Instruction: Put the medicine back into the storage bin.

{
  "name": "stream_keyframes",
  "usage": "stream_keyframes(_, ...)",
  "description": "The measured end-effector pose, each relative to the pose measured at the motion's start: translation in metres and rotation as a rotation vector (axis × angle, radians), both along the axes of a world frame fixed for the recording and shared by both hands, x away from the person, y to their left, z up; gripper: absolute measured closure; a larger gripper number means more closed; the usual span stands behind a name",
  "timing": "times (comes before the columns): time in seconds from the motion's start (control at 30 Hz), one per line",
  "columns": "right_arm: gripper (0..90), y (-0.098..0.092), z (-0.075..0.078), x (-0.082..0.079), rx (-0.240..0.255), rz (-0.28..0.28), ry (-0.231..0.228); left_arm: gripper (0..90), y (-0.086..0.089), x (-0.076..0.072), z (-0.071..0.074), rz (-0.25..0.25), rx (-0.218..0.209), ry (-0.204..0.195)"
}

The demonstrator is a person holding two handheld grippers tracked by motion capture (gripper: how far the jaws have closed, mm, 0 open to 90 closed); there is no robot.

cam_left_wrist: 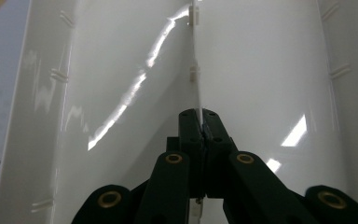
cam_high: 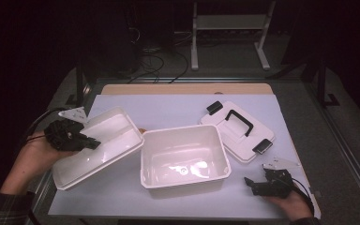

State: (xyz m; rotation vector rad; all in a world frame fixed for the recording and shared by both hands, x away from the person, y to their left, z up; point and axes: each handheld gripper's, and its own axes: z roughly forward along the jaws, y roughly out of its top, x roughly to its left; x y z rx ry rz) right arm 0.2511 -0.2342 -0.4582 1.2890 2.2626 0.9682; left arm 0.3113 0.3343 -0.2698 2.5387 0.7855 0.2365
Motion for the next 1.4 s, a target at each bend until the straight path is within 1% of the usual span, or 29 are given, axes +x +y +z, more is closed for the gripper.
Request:
stream_keyframes(0.03, 12.9, 0.000, 0.000, 0.000, 0.000, 0.000, 0.000, 88.8, 0.000, 0.000, 0.000, 0.000, 0.000, 0.000)
stream_keyframes(0.07, 12.9, 0.000, 0.000, 0.000, 0.000, 0.000, 0.000, 88.8, 0.006, -0.001, -0.005, 0.015, 0.004, 0.005)
stream_keyframes(0.1, 12.9, 0.000, 0.000, 0.000, 0.000, 0.000, 0.000, 88.8, 0.009, -0.001, -0.008, 0.022, 0.007, 0.008)
stream_keyframes(0.13, 12.9, 0.000, 0.000, 0.000, 0.000, 0.000, 0.000, 88.8, 0.009, -0.001, -0.008, 0.022, 0.007, 0.008)
stream_keyframes(0.2, 12.9, 0.000, 0.000, 0.000, 0.000, 0.000, 0.000, 88.8, 0.014, -0.002, -0.015, 0.035, 0.011, 0.017)
stream_keyframes(0.23, 13.0, 0.000, 0.000, 0.000, 0.000, 0.000, 0.000, 88.8, 0.016, -0.002, -0.019, 0.044, 0.010, 0.019)
stream_keyframes(0.27, 12.9, 0.000, 0.000, 0.000, 0.001, 0.000, 0.000, 88.8, 0.020, -0.002, -0.027, 0.057, 0.014, 0.023)
stream_keyframes(0.3, 12.9, 0.000, 0.000, 0.000, 0.001, 0.000, 0.000, 88.8, 0.021, -0.002, -0.032, 0.065, 0.014, 0.024)
stream_keyframes(0.33, 12.9, 0.000, 0.000, 0.000, 0.001, 0.000, 0.000, 88.8, 0.021, -0.002, -0.032, 0.065, 0.014, 0.024)
stream_keyframes(0.43, 12.9, 0.000, 0.000, 0.000, 0.001, 0.000, 0.000, 88.8, 0.023, -0.001, -0.047, 0.078, 0.021, 0.038)
stream_keyframes(0.63, 12.9, 0.000, 0.000, 0.000, 0.001, 0.000, 0.000, 88.8, 0.023, 0.003, -0.072, 0.099, 0.039, 0.059)
stream_keyframes(0.7, 12.9, 0.000, 0.000, 0.000, 0.001, 0.001, -0.001, 88.8, 0.023, 0.004, -0.079, 0.107, 0.038, 0.062)
stream_keyframes(0.73, 12.9, 0.000, 0.000, 0.000, 0.001, 0.001, -0.001, 88.7, 0.023, 0.006, -0.087, 0.111, 0.039, 0.071)
stream_keyframes(0.77, 12.9, 0.000, 0.000, 0.000, 0.001, 0.001, -0.001, 88.7, 0.023, 0.006, -0.087, 0.111, 0.039, 0.071)
stream_keyframes(0.8, 13.0, 0.000, 0.000, 0.000, 0.002, 0.001, -0.001, 88.7, 0.022, 0.007, -0.095, 0.112, 0.038, 0.075)
stream_keyframes(0.83, 13.0, 0.000, 0.000, 0.000, 0.002, 0.001, -0.001, 88.7, 0.021, 0.008, -0.098, 0.115, 0.035, 0.081)
stream_keyframes(0.87, 13.0, 0.000, 0.000, 0.000, 0.002, 0.001, -0.001, 88.7, 0.021, 0.008, -0.098, 0.115, 0.035, 0.081)
stream_keyframes(0.9, 12.9, 0.000, 0.000, 0.000, 0.002, 0.001, -0.001, 88.7, 0.020, 0.008, -0.102, 0.113, 0.038, 0.080)
stream_keyframes(1.0, 13.0, 0.000, 0.000, 0.000, 0.002, 0.001, -0.001, 88.7, 0.018, 0.009, -0.111, 0.113, 0.037, 0.092)
stream_keyframes(1.03, 12.9, 0.000, 0.000, 0.000, 0.002, 0.001, -0.001, 88.7, 0.016, 0.010, -0.117, 0.111, 0.038, 0.101)
stream_keyframes(1.07, 12.9, 0.000, 0.000, 0.000, 0.002, 0.001, -0.001, 88.7, 0.016, 0.010, -0.117, 0.111, 0.038, 0.101)
stream_keyframes(1.2, 12.9, 0.000, 0.000, 0.000, 0.002, 0.001, -0.001, 88.6, 0.014, 0.010, -0.127, 0.112, 0.040, 0.118)
stream_keyframes(1.3, 12.9, 0.000, 0.000, 0.000, 0.002, 0.001, -0.001, 88.6, 0.015, 0.009, -0.130, 0.113, 0.038, 0.122)
stream_keyframes(1.4, 12.9, 0.000, 0.000, 0.000, 0.002, 0.001, -0.001, 88.4, 0.016, 0.009, -0.134, 0.117, 0.048, 0.133)
